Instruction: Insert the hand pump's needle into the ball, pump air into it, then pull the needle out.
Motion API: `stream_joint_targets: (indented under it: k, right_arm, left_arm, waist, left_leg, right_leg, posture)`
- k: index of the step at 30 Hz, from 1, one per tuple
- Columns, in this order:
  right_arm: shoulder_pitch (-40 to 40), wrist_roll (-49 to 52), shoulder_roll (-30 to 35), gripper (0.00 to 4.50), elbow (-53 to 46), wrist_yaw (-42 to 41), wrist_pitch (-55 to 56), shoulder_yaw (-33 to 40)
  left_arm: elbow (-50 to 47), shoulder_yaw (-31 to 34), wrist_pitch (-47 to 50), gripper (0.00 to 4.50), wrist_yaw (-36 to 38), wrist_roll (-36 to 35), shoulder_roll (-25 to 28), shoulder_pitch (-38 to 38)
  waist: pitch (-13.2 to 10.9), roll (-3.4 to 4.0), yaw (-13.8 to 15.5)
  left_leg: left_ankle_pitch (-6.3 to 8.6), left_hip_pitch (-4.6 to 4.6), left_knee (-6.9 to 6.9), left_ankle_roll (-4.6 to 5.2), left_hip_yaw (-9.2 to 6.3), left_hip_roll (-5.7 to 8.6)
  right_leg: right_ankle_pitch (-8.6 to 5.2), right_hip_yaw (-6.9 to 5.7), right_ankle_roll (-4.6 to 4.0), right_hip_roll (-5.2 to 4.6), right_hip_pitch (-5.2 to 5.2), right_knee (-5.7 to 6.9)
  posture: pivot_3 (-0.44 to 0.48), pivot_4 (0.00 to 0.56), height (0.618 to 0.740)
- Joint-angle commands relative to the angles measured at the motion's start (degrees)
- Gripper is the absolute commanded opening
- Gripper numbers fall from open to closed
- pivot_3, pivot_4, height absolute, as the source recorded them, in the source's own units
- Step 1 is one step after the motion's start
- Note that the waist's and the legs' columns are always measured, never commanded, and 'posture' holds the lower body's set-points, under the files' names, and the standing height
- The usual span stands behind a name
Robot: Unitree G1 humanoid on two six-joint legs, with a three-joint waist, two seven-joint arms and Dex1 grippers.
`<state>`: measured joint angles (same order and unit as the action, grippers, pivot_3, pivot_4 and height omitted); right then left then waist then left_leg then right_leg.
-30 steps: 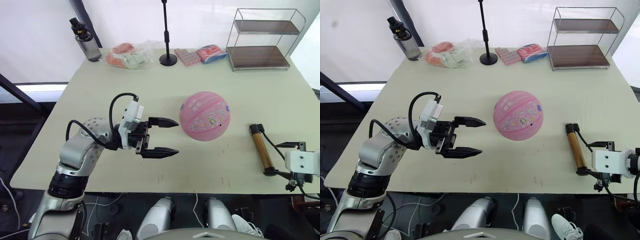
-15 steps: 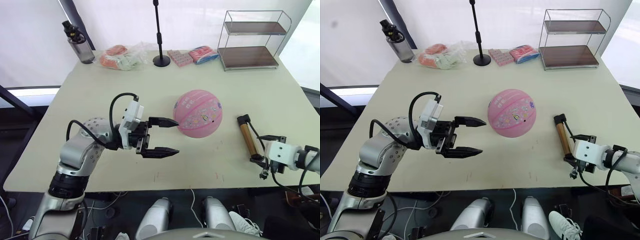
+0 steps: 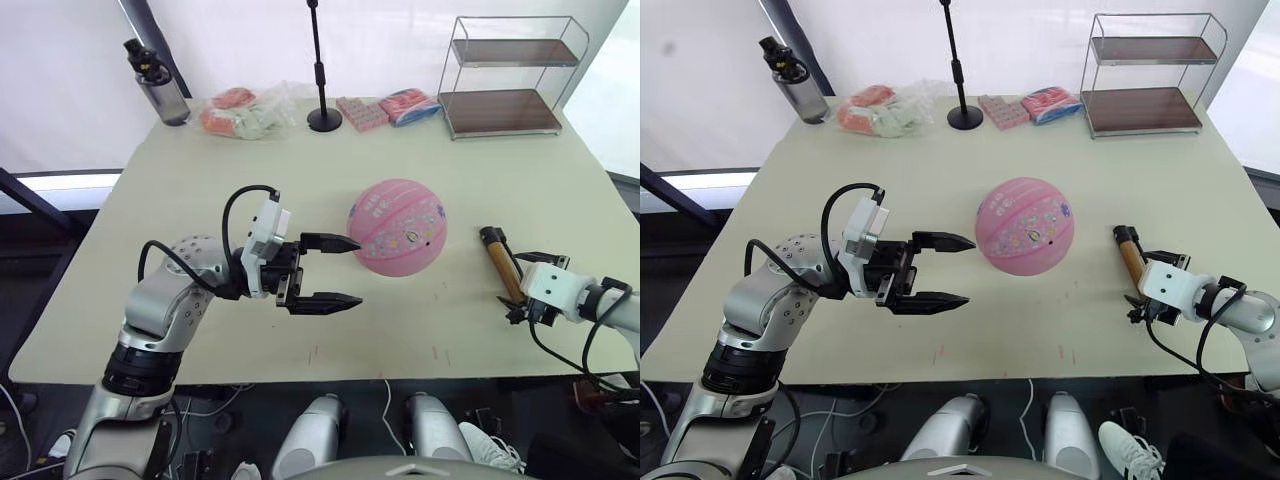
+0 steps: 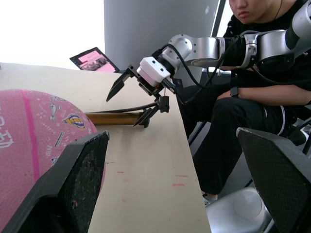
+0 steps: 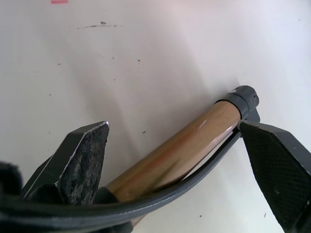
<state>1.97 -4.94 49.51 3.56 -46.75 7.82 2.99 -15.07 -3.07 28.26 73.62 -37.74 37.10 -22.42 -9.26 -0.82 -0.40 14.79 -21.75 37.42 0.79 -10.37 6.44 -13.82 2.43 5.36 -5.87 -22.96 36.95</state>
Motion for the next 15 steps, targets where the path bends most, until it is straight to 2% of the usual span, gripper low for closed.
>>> stream_joint_targets:
  k: [1, 7, 15]
  right_arm:
    - [-1.9, 2.5, 0.2, 4.45, -1.8, 0.5, 0.3, 2.8]
    - [-5.6, 9.1, -1.1, 4.45, -7.4, 0.2, -7.3, 7.0]
    - [-12.9, 8.5, 4.2, 4.45, -13.1, -2.6, -14.4, 9.6]
  left_arm:
    - [-0.6, 0.4, -0.6, 4.50, -0.1, -0.3, 0.0, -0.6]
    - [-0.6, 0.5, -0.6, 4.50, -0.1, -0.4, 0.1, -0.4]
    - [-0.7, 0.5, -0.6, 4.50, -0.1, -0.3, 0.0, -0.3]
  waist:
    - [0.0, 0.00, 0.0]
    - [0.0, 0.04, -0.3]
    - [0.0, 0.07, 0.0]
  left_leg:
    - [0.00, -0.01, 0.00, 0.00, 0.01, 0.00]
    - [0.00, -0.09, -0.02, 0.00, 0.11, 0.00]
    - [0.01, -0.10, -0.01, 0.02, 0.20, -0.01]
  right_leg:
    - [0.00, 0.00, 0.00, -0.01, 0.00, -0.01]
    - [0.00, 0.13, 0.00, 0.00, -0.19, 0.07]
    - [0.01, 0.18, 0.01, -0.01, -0.21, 0.10]
  posture:
    - [0.000, 0.150, 0.736]
    - [0.000, 0.150, 0.736]
    - [0.000, 0.150, 0.736]
